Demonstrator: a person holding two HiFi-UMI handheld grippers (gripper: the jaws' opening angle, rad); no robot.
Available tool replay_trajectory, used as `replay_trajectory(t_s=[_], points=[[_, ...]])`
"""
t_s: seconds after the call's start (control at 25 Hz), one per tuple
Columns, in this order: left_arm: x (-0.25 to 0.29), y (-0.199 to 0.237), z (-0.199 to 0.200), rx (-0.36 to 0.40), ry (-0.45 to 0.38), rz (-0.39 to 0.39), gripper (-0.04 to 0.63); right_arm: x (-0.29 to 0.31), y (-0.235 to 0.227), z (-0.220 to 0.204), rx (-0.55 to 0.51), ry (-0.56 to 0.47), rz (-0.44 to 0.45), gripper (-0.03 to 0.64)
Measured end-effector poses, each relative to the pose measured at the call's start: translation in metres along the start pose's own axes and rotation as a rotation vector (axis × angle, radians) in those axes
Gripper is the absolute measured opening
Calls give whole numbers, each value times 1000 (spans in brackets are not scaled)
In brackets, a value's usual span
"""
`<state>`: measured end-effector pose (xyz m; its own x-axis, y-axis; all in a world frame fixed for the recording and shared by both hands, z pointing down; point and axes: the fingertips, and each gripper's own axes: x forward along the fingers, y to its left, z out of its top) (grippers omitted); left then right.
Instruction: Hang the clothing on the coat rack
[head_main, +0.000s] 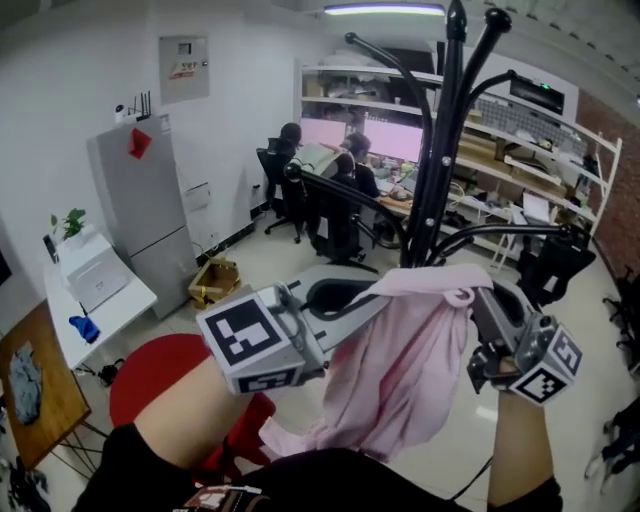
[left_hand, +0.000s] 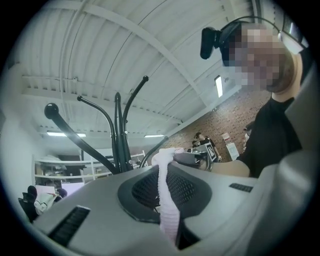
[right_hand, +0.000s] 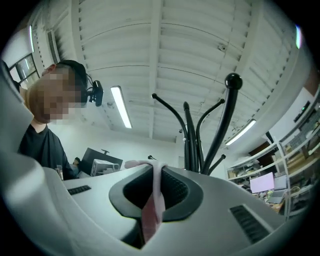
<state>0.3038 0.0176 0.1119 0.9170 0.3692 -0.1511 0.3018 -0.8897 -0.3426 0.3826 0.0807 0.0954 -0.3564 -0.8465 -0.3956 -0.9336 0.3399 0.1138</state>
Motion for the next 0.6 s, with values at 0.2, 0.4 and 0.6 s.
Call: replay_trajectory(t_s=[0.2, 0.4, 0.6], points=[[19, 24, -13, -65, 18, 34, 23, 10, -39, -15, 6, 41, -91, 20], [29, 56, -16, -130, -14, 79, 23, 24, -62, -25, -109, 114, -183, 21], [34, 66, -46, -204, 24, 116, 23, 28, -62, -67, -90, 248, -199, 21]])
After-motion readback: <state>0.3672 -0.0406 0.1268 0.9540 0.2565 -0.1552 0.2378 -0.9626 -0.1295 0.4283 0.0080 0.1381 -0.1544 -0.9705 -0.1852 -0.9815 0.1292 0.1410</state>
